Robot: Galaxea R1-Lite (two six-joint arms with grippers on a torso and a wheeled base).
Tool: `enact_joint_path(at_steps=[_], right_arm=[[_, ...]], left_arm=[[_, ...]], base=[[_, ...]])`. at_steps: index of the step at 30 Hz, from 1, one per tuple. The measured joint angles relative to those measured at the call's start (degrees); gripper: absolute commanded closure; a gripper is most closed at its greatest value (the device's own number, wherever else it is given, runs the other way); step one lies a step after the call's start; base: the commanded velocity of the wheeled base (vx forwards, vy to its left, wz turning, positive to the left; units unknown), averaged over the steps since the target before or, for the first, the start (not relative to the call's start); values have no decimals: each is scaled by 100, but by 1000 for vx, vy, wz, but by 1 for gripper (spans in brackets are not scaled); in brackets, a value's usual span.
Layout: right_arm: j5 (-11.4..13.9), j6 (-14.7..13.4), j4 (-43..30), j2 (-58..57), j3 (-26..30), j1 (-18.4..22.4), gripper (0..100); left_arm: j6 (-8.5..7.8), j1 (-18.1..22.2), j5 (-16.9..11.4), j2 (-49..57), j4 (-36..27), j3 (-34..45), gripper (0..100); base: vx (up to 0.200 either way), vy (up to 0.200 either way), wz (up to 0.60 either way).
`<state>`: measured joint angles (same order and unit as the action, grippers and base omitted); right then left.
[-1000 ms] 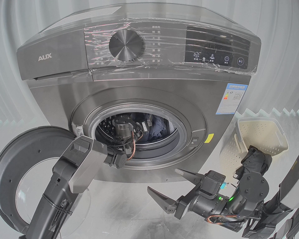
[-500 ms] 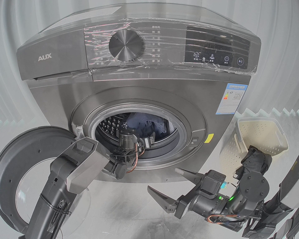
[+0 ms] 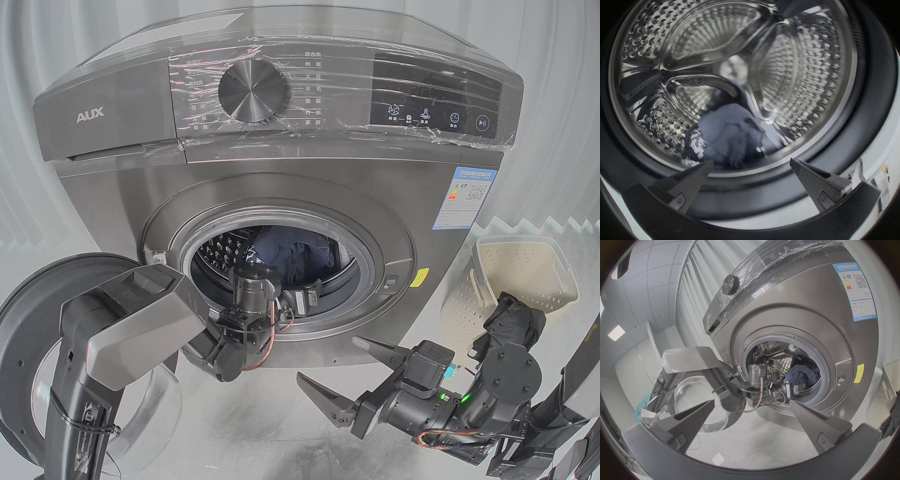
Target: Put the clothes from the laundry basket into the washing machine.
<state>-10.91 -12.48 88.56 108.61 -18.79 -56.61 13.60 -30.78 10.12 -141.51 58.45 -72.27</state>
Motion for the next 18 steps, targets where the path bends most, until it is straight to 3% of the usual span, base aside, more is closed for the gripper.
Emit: enact_joint_path(at_steps=[8, 18], right_arm=[[-1, -5, 0, -37, 38, -5, 0], [-79, -35, 1, -161, 173, 41, 0]], left_arm=[[-12, -417, -24, 802, 978, 1813, 0], [-6, -924, -99, 2345, 1329, 3534, 0]], base=[[0, 0, 0], [0, 0, 0]])
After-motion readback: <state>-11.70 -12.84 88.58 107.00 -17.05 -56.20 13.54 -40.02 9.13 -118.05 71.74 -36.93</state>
